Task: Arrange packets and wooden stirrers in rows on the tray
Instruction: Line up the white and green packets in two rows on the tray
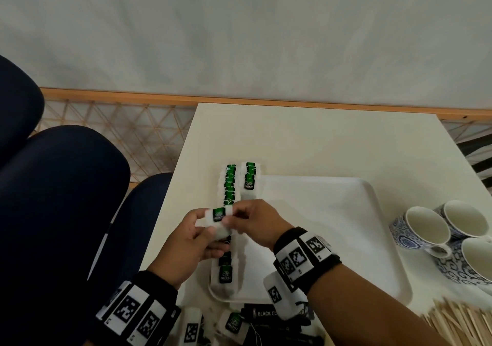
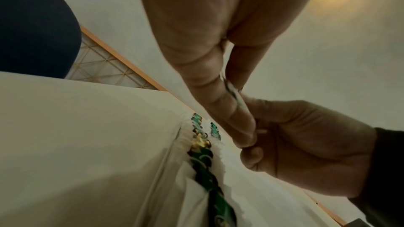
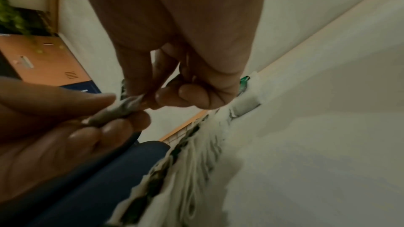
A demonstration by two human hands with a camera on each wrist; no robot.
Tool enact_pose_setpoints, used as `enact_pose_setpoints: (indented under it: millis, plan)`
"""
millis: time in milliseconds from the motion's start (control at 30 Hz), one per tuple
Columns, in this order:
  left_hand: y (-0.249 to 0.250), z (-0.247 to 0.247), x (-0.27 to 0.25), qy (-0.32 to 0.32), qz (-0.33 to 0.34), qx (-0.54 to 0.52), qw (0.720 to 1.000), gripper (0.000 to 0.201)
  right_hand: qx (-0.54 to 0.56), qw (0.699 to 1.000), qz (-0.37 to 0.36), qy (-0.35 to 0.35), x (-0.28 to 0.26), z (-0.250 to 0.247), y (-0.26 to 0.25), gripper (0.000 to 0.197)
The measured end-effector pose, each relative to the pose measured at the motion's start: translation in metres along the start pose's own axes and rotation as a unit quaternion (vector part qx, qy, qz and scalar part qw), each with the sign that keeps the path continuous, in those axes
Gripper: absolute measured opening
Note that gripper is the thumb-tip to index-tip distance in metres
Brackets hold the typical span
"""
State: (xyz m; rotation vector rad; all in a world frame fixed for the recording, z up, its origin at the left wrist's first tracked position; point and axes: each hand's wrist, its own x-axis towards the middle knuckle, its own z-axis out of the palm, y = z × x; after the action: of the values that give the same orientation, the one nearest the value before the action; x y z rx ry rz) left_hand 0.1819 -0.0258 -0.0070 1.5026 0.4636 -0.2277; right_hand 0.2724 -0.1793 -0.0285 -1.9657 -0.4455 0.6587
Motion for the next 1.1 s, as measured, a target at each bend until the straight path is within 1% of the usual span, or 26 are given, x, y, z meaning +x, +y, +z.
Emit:
enact_pose_setpoints:
  millis: [67, 133, 167, 233, 300, 400, 533, 567, 633, 700, 767, 933, 1100]
  plan:
    - [-0.002, -0.004, 0.000, 0.012, 0.002, 0.010, 1.000, 0.025, -0.028, 0.997, 0.024, 0.064, 0.008, -0.007, 0.010, 0.028]
    - [-0.003, -0.008, -0.001, 0.024, 0.003, 0.014, 1.000, 0.025, -0.066, 0.988, 0.058, 0.127, 0.015, -0.015, 0.020, 0.031]
    - [-0.003, -0.009, -0.001, 0.028, 0.003, 0.016, 0.999, 0.024, -0.085, 0.982, 0.075, 0.148, 0.019, -0.018, 0.024, 0.034]
    - [-0.003, -0.011, -0.002, 0.033, 0.003, 0.017, 0.999, 0.022, -0.112, 0.973, 0.108, 0.169, 0.024, -0.023, 0.030, 0.039]
    - [-0.003, -0.013, -0.002, 0.034, 0.003, 0.018, 0.999, 0.022, -0.122, 0.968, 0.135, 0.175, 0.029, -0.023, 0.033, 0.042]
    - [-0.004, -0.013, -0.001, 0.035, 0.003, 0.019, 0.999, 0.022, -0.118, 0.963, 0.153, 0.186, 0.037, -0.020, 0.034, 0.038]
    - [-0.005, -0.015, -0.002, 0.039, 0.002, 0.018, 0.999, 0.022, -0.091, 0.957, 0.177, 0.209, 0.043, -0.018, 0.033, 0.019]
    - [-0.005, -0.016, -0.002, 0.041, 0.002, 0.017, 0.999, 0.022, -0.073, 0.956, 0.184, 0.215, 0.042, -0.018, 0.033, 0.021]
    - [-0.006, -0.019, -0.003, 0.046, 0.000, 0.017, 0.999, 0.022, -0.043, 0.958, 0.189, 0.212, 0.039, -0.018, 0.032, 0.036]
    - [-0.006, -0.021, -0.004, 0.053, -0.001, 0.014, 0.999, 0.021, -0.074, 0.964, 0.179, 0.184, 0.037, -0.017, 0.032, 0.045]
    - [-0.007, -0.023, -0.005, 0.058, 0.000, 0.015, 0.998, 0.021, -0.113, 0.965, 0.172, 0.163, 0.036, -0.016, 0.032, 0.041]
    - [-0.007, -0.023, -0.008, 0.058, 0.003, 0.021, 0.998, 0.021, -0.129, 0.961, 0.176, 0.172, 0.040, -0.012, 0.032, 0.026]
    - [-0.003, -0.027, -0.015, 0.068, 0.005, 0.029, 0.997, 0.020, -0.129, 0.962, 0.176, 0.166, 0.044, -0.014, 0.029, 0.028]
